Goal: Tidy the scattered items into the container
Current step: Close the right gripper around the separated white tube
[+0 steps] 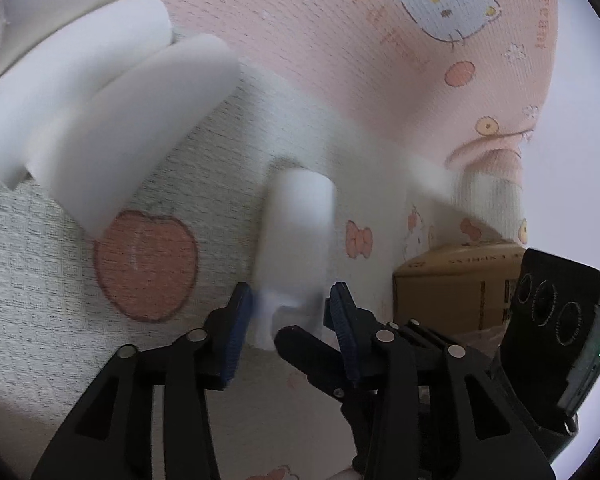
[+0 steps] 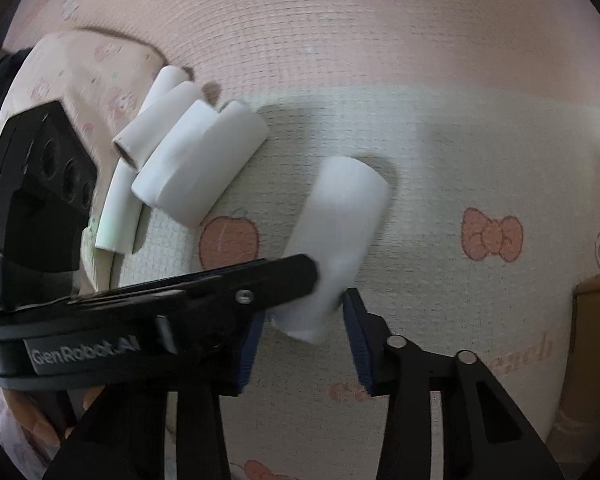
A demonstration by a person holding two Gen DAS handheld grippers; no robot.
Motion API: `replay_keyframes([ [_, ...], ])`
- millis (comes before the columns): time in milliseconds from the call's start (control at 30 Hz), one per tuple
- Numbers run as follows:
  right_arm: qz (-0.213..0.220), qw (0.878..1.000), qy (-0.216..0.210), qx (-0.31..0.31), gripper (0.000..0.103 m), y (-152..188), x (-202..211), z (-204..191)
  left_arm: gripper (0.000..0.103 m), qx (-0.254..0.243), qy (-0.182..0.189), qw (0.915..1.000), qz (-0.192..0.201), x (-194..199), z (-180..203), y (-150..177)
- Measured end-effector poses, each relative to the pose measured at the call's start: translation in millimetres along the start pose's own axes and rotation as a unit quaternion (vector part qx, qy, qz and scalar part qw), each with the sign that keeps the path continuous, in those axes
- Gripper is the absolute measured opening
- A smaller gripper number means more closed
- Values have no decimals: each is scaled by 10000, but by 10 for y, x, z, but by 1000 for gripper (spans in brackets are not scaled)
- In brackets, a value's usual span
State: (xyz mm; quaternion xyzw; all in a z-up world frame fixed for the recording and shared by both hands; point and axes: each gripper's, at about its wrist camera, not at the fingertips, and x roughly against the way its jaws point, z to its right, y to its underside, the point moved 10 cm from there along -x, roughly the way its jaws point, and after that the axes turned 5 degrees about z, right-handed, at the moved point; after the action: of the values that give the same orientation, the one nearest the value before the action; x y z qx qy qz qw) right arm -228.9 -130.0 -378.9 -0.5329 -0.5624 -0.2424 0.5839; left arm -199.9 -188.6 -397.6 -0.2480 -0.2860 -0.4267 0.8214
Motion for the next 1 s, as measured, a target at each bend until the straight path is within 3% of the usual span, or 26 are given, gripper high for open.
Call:
replay_keyframes([
  [167,-28,9992,129,385,32,52,80,-72,44,-37,81,10000,24,37,41,53],
  [333,-56,9993,-184,330,31,148,238,-113,44,236,640,9977,-62,110,173,192],
  [533,-150,9996,-149,177,31,336,299,-96,44,260,-46,9997,12,104,25,259],
  [800,-37,9983,-167,-564,36,240,368,194,45,628,142,9970,439,174,-41,-22],
  [1000,-66,9963,37,-853,42,109,260,387,45,634,367,9971,183,-21,16,-68],
])
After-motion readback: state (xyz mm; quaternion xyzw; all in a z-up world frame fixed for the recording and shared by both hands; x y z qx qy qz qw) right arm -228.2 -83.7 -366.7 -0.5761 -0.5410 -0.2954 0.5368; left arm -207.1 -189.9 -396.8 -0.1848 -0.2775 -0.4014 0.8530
